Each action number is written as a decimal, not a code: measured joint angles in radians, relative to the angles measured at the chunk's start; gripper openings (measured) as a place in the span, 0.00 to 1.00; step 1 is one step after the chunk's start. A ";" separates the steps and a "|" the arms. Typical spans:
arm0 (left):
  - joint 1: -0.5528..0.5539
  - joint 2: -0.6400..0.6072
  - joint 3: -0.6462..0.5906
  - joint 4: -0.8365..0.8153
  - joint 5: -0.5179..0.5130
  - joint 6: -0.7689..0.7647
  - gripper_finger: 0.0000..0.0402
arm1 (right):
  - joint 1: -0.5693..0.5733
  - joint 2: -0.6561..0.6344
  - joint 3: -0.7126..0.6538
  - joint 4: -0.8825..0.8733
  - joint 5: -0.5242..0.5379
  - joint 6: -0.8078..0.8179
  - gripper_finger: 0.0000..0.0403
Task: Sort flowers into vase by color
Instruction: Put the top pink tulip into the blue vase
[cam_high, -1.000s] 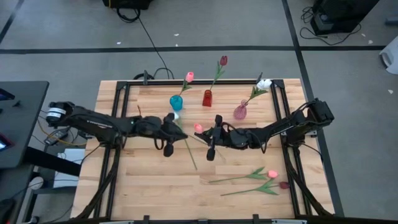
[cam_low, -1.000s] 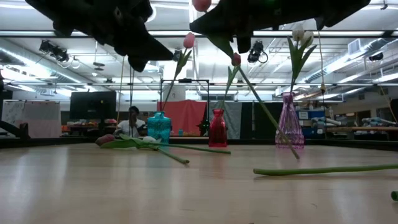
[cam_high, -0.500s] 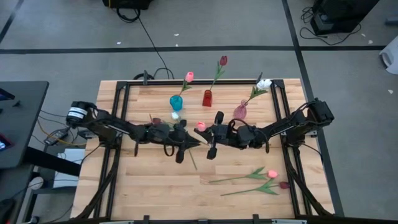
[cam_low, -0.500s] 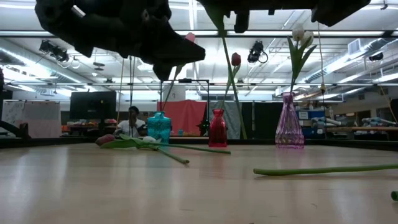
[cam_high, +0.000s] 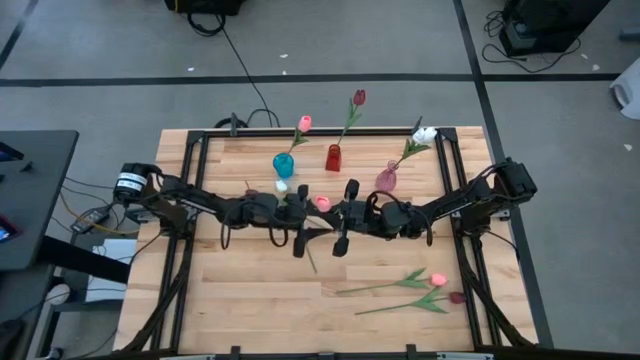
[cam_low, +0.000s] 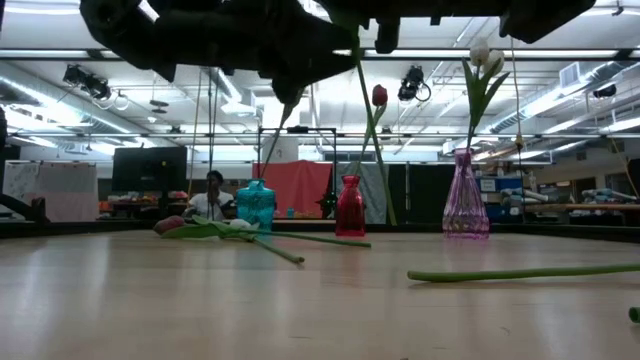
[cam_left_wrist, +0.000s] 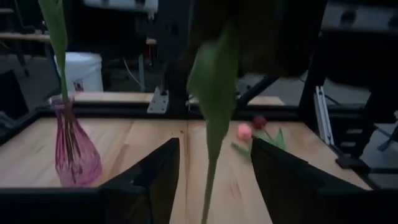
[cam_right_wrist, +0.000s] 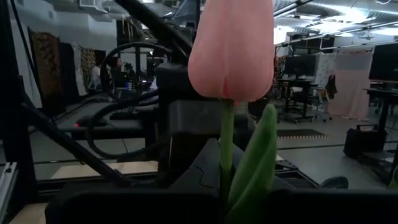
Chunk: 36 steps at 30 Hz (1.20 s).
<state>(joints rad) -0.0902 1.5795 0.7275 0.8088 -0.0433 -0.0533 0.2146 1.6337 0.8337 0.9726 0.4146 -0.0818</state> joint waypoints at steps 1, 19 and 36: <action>0.002 0.000 0.006 0.003 0.000 0.002 0.50 | 0.000 0.000 0.000 0.000 -0.001 0.000 0.02; 0.012 0.053 0.008 0.055 -0.001 0.016 0.36 | 0.000 0.001 0.000 0.029 -0.020 -0.008 0.02; 0.016 0.054 0.008 0.052 0.035 0.057 0.03 | 0.002 0.001 0.000 0.027 -0.038 -0.001 0.18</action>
<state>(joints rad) -0.0740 1.6333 0.7360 0.8604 -0.0082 0.0040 0.2165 1.6344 0.8341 0.9993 0.3765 -0.0832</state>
